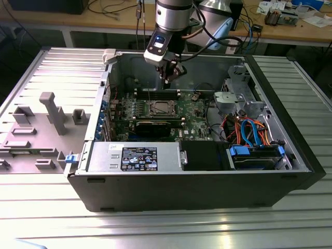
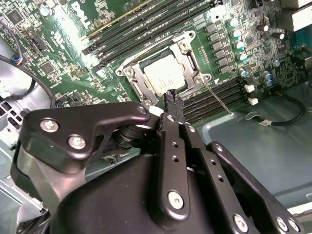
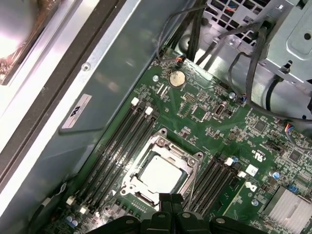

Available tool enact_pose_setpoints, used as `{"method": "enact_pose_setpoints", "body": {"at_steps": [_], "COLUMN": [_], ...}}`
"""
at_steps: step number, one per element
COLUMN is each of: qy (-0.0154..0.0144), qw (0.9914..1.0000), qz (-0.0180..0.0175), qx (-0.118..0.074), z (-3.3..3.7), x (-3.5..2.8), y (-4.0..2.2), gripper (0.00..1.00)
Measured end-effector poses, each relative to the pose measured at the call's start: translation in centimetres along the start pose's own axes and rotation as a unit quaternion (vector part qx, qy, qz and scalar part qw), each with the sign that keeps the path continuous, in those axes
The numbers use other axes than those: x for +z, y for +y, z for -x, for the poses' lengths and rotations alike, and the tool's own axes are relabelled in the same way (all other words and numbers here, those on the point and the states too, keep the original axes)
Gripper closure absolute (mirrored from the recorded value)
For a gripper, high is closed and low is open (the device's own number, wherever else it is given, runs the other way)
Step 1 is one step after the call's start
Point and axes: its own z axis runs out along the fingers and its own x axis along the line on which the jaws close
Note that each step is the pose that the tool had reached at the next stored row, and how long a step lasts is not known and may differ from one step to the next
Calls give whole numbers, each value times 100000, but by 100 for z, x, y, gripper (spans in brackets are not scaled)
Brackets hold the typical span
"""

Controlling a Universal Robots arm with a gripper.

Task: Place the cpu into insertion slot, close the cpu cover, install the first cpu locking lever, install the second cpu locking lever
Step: 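Install the first cpu locking lever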

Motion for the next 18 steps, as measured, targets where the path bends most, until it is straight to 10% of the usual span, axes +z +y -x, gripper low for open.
{"method": "enact_pose_setpoints", "body": {"at_steps": [12, 18], "qy": [-129, -122], "qw": [99737, 99718], "qz": [-64, -52], "qx": [-7240, -7507], "z": [-2, -4], "x": [1, 1], "y": [-8, -13], "gripper": [89, 89]}}
